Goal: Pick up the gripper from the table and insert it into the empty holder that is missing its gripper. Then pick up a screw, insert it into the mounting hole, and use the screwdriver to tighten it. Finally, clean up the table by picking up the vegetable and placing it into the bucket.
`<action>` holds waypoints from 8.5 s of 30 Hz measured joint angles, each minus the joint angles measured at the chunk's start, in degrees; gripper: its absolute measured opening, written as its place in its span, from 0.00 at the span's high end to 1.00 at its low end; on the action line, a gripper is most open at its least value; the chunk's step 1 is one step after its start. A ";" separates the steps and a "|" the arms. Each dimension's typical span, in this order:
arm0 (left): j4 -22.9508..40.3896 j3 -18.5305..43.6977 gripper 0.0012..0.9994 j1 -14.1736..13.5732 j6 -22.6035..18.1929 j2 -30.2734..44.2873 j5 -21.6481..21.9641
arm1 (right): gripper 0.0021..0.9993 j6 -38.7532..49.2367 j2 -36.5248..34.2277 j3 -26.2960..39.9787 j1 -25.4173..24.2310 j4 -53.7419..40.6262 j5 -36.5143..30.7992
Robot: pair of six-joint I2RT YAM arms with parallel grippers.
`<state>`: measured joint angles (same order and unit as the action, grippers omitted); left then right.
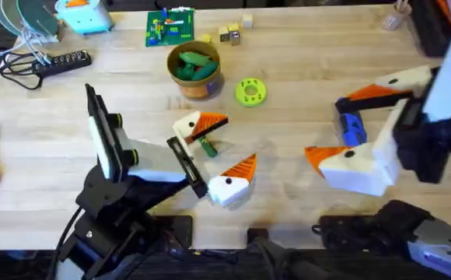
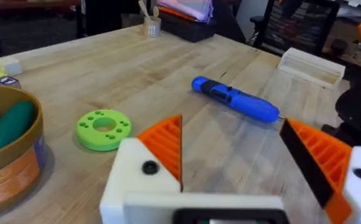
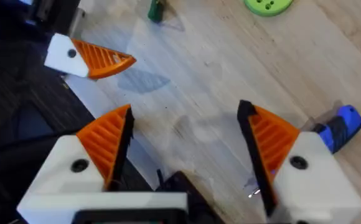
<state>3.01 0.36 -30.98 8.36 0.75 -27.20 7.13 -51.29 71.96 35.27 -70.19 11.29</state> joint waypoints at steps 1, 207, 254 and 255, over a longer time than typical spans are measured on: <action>0.00 0.00 0.01 0.00 0.00 0.00 0.00 | 0.01 0.19 0.16 -0.97 0.00 1.06 -0.05; 0.00 0.00 0.99 0.00 -0.42 0.00 0.02 | 0.98 -19.57 -11.10 -31.84 7.69 113.74 23.25; 0.00 0.00 0.99 0.00 -0.42 0.00 0.02 | 0.98 -19.85 -12.30 -31.82 7.26 116.33 23.30; 0.00 0.00 0.99 0.00 -0.43 -0.01 0.02 | 0.98 -20.30 -12.30 -31.82 6.95 116.41 23.32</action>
<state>3.01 0.36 -30.98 7.93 0.74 -27.18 -13.17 -63.59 40.14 42.22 46.22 34.61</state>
